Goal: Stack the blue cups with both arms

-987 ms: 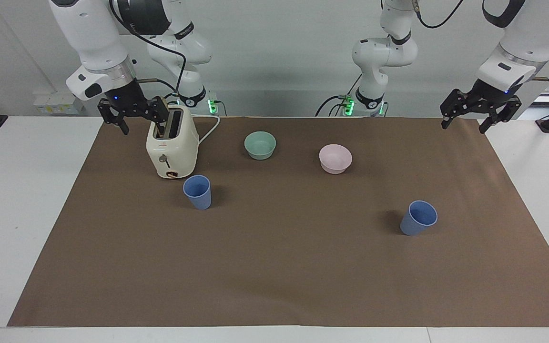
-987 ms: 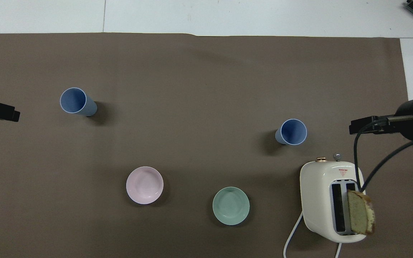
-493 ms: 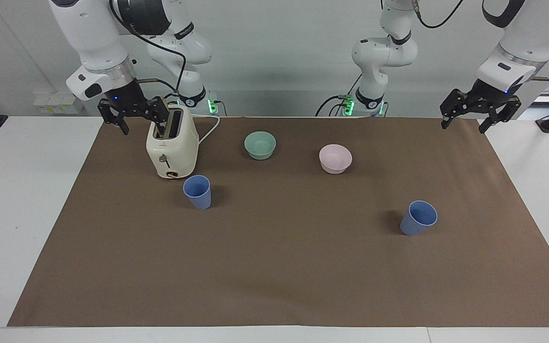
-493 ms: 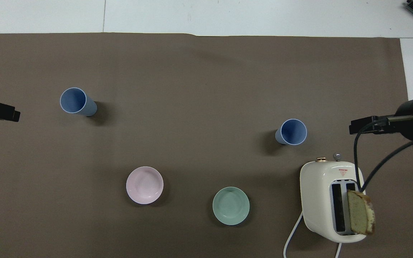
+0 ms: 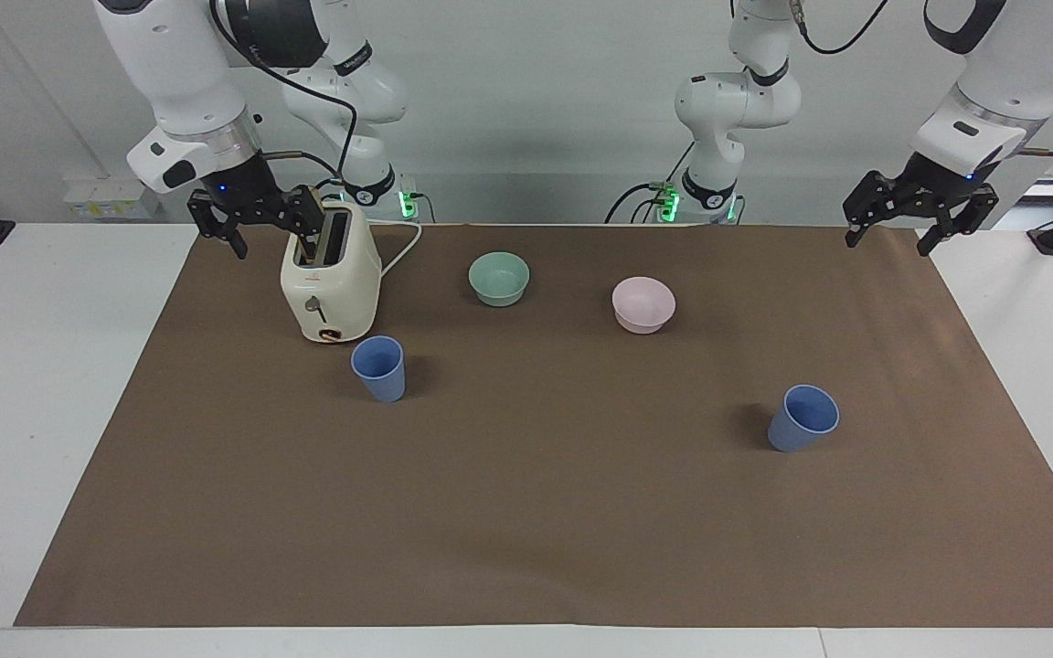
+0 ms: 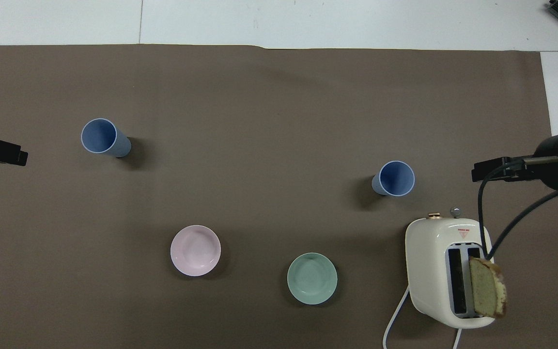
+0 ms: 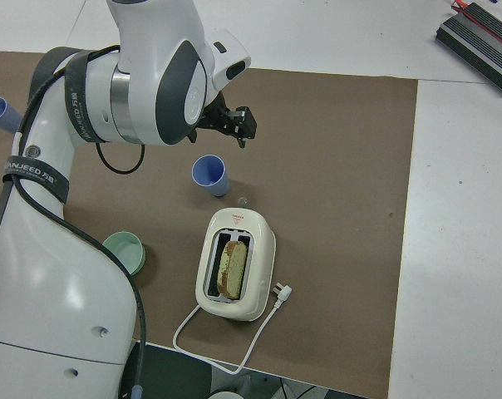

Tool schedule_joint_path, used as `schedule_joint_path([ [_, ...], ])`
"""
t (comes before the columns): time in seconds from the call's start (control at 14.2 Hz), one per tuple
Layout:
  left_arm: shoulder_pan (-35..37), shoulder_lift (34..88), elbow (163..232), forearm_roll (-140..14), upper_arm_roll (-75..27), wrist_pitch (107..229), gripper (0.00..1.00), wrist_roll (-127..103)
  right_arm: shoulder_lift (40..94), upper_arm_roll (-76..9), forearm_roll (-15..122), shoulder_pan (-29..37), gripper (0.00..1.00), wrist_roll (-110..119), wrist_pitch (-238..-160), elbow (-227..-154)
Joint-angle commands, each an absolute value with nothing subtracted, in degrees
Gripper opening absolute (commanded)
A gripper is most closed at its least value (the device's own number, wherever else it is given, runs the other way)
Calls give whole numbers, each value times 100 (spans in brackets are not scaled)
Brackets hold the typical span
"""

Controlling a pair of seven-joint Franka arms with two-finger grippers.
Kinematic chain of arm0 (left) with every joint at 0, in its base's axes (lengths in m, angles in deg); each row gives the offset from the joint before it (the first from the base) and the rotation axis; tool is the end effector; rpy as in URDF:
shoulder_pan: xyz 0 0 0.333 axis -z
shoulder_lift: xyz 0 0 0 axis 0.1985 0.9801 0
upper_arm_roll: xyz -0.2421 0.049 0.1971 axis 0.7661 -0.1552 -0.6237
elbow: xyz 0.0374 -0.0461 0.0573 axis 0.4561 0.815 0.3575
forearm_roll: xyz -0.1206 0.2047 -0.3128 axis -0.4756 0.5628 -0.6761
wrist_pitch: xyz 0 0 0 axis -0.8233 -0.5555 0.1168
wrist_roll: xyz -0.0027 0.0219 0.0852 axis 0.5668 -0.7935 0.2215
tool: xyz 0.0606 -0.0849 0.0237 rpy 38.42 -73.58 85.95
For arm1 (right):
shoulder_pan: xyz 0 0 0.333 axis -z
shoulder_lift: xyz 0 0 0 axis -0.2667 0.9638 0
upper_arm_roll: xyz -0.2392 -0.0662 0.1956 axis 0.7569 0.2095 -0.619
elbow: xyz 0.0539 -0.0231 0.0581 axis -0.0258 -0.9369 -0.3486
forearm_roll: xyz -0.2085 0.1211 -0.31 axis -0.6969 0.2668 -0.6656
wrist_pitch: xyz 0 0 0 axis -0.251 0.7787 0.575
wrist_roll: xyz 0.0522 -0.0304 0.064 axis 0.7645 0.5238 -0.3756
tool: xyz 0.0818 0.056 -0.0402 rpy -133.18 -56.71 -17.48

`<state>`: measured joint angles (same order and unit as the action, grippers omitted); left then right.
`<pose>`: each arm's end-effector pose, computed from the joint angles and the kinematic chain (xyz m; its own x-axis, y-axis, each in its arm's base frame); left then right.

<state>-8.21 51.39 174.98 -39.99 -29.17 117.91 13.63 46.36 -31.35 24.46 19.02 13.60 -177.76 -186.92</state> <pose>0.5510 -0.0160 0.6486 0.9796 -0.1990 0.0266 -0.1997 -0.9795 0.0279 0.5318 0.0187 0.5990 0.9998 0.0069 0.0175 0.0073 -0.9997 -0.0252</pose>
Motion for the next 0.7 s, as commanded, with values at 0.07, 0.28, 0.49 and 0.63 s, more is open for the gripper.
schedule_joint_path([
  [0.07, -802, 4957, 17714, -3981, -2915, 11817, 100, 1282, 4534, -3171, 2361, 1969, 100, 1214, -17802, -18801],
  [0.28, -802, 4930, 17740, -3981, -2915, 11826, 100, 1282, 4534, -3162, 2335, 1969, 100, 1040, -17802, -18801],
  [0.49, -802, 4930, 17749, -3981, -2915, 11826, 100, 1282, 4534, -3162, 2317, 1969, 100, 968, -17810, -18801],
  [0.63, -802, 4930, 17749, -3981, -2897, 11826, 100, 1282, 4543, -3171, 2273, 1977, 100, 968, -17810, -18801],
])
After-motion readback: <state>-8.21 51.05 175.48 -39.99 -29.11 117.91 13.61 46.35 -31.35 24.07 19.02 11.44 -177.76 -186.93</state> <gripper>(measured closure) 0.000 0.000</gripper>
